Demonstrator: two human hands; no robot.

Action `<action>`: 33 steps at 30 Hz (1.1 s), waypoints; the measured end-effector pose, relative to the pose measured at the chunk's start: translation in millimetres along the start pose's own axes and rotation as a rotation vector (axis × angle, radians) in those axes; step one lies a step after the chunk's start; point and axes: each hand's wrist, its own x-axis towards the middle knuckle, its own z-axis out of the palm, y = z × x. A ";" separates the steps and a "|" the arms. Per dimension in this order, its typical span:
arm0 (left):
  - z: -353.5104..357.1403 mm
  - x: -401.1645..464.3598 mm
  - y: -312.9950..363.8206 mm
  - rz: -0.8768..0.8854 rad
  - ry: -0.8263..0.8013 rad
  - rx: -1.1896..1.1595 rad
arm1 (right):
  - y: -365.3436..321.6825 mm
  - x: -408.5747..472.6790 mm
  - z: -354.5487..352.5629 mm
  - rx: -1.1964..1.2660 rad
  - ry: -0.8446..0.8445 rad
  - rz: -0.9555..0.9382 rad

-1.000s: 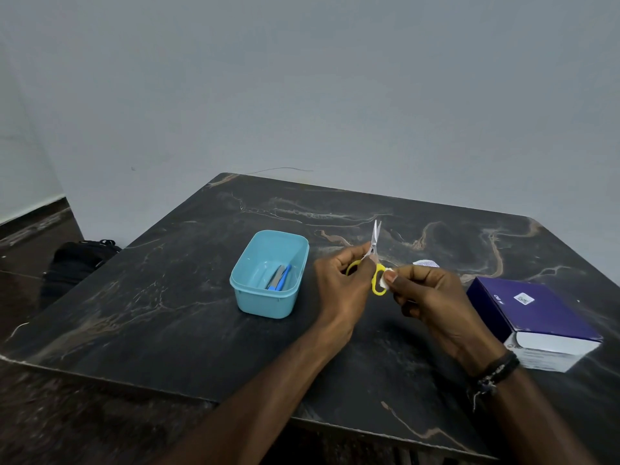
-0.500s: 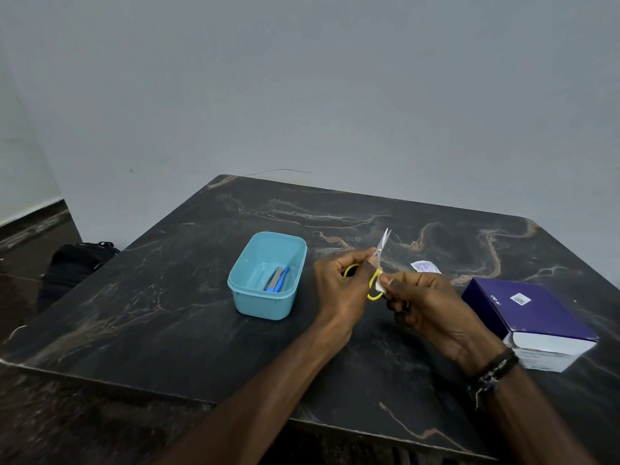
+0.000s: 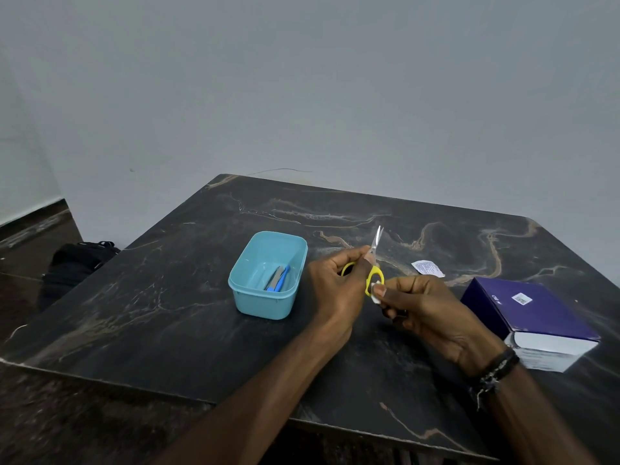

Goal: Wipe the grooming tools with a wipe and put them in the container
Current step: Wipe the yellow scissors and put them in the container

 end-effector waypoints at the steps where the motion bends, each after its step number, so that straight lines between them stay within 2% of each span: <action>1: -0.1 -0.1 0.2 -0.016 0.010 -0.007 | -0.2 -0.2 0.8 -0.007 -0.017 0.007; 8: 2.7 -2.8 0.7 -0.084 0.002 -0.092 | 0.3 5.7 -3.4 0.142 0.179 -0.087; 16: 1.8 -0.5 -1.0 -0.115 0.027 -0.133 | 3.7 4.3 -2.9 0.033 0.067 -0.040; 22: 3.0 -1.4 -3.4 -0.092 -0.044 -0.079 | 4.7 7.9 -4.7 0.088 0.225 -0.116; 33: 6.1 -6.2 -5.3 -0.067 -0.148 -0.084 | 10.2 10.1 -4.0 0.015 0.251 -0.150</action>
